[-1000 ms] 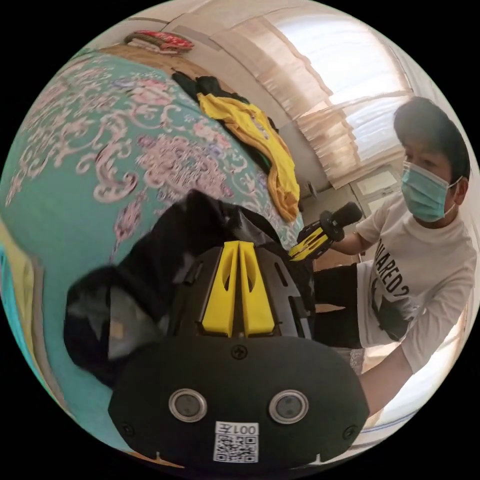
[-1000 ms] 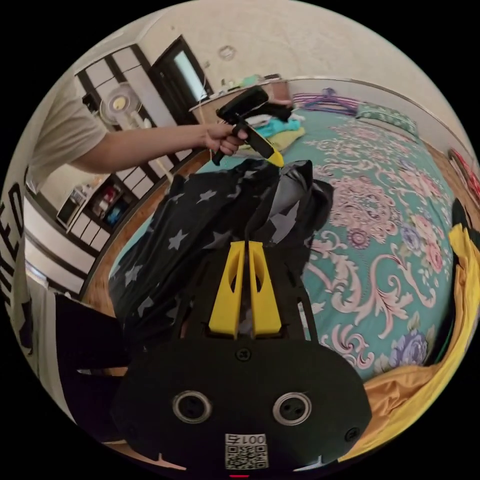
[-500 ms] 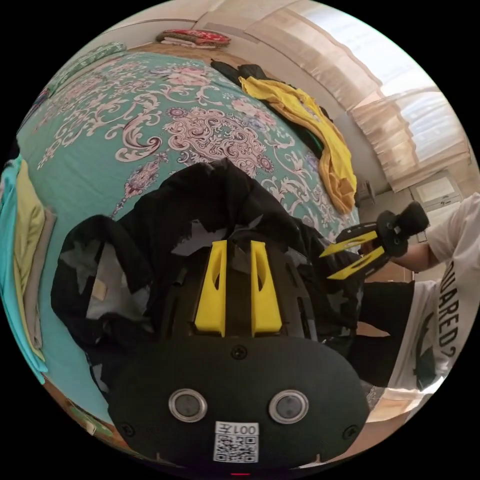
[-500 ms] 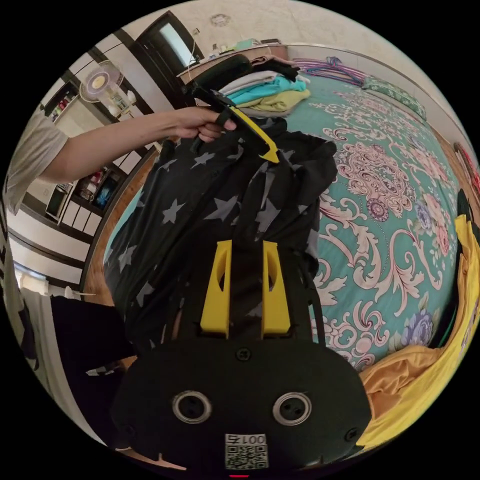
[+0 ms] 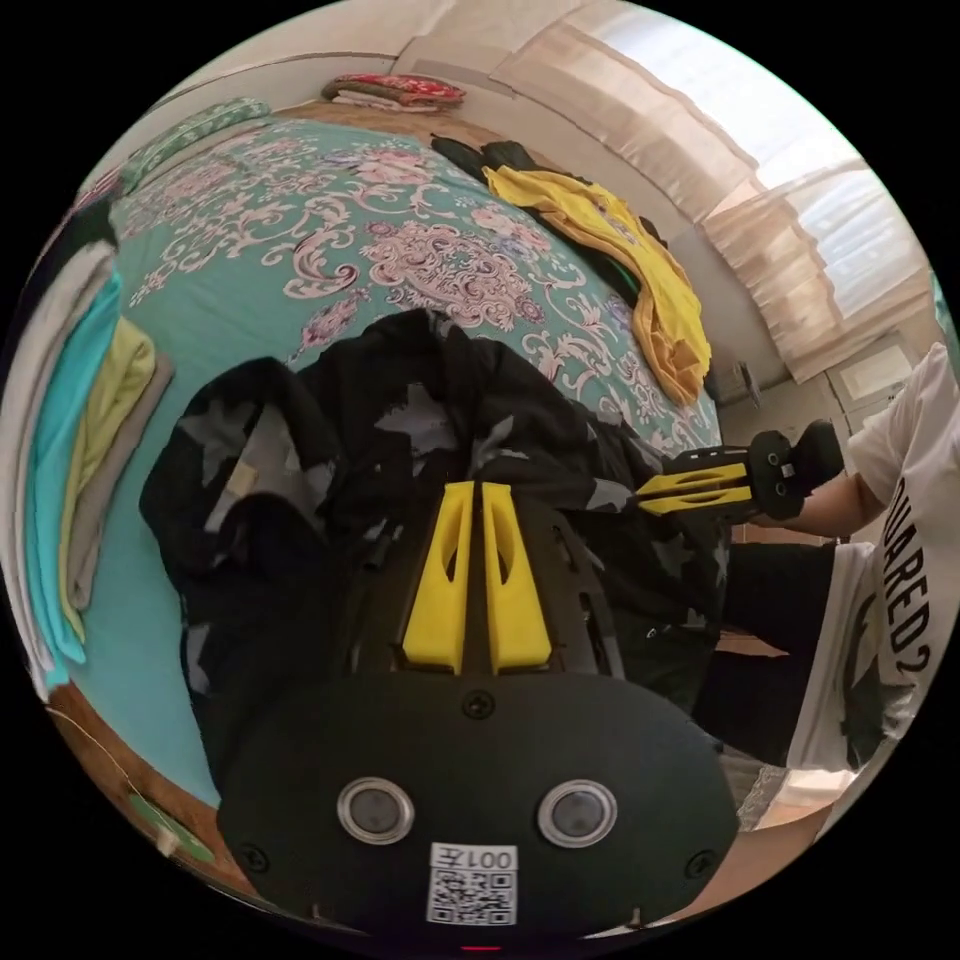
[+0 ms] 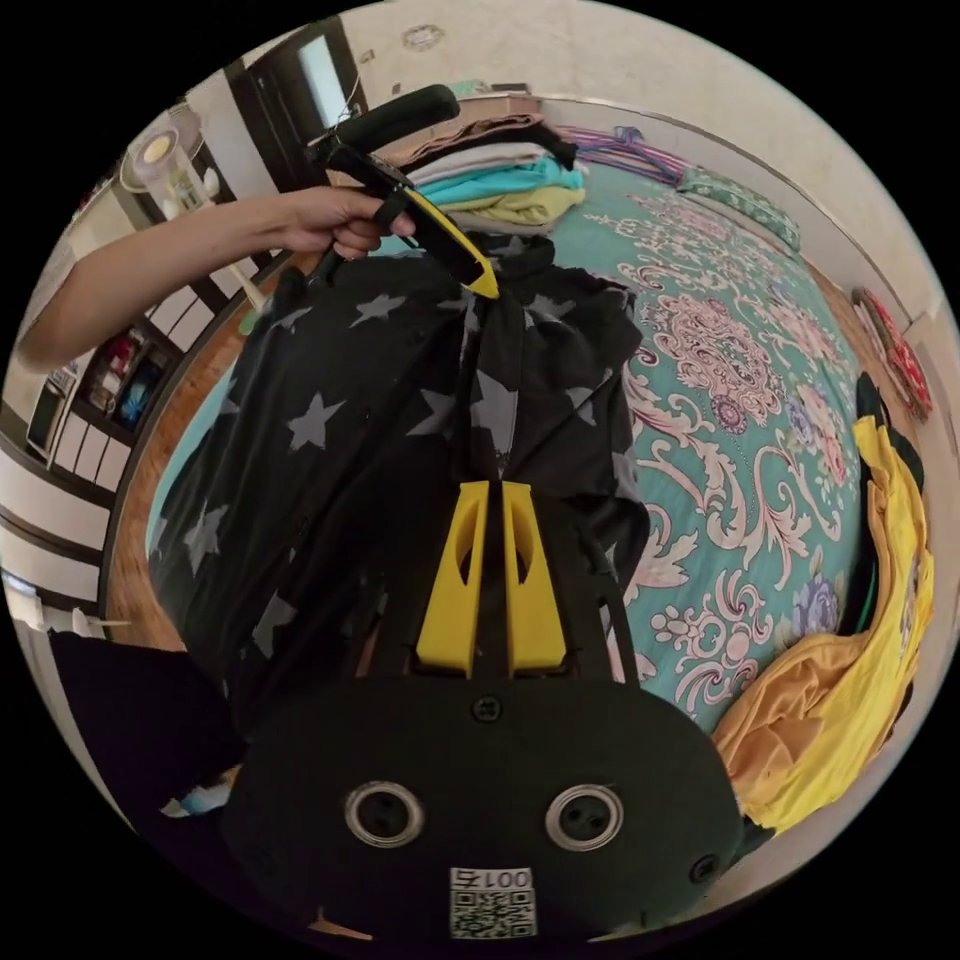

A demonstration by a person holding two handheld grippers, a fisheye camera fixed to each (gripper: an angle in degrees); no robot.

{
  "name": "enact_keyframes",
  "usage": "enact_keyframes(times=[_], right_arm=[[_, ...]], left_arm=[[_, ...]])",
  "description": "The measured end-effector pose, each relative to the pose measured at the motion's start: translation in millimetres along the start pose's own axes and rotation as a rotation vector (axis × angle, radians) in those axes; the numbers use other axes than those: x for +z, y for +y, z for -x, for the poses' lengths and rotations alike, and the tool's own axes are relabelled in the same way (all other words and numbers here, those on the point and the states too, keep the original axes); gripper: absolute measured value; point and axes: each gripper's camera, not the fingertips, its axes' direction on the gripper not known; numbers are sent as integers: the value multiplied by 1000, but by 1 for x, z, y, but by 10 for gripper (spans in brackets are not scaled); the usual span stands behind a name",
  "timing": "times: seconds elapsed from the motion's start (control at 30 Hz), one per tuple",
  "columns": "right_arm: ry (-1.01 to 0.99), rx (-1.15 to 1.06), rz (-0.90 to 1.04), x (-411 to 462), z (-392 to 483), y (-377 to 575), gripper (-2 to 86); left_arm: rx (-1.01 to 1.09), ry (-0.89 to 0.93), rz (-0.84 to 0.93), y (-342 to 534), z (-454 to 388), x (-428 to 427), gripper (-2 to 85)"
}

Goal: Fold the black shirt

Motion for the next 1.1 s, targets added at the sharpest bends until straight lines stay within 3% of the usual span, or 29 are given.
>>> enact_keyframes(times=[0.17,0.3,0.4,0.5,0.7,0.87,1.0,1.1], right_arm=[[-23,-83,70,6,28,-2,8],[-56,-51,40,-6,36,-2,11],[38,-10,14,-19,38,-4,17],[134,6,37,-21,30,-10,32],[243,-73,51,-5,28,-25,68],[347,-171,70,8,51,-29,32],[342,23,-3,-9,37,-20,21],[260,159,-6,-9,21,-8,14]], left_arm=[[-110,32,-40,35,8,6,-9],[-79,-5,-40,37,0,4,-1],[-31,-94,19,31,-7,-3,10],[-10,-158,-41,24,-12,-24,12],[-19,38,-55,-28,9,-6,36],[-167,175,24,-63,45,36,3],[-236,236,-120,-64,65,19,-7],[-270,218,-101,-63,80,14,-8]])
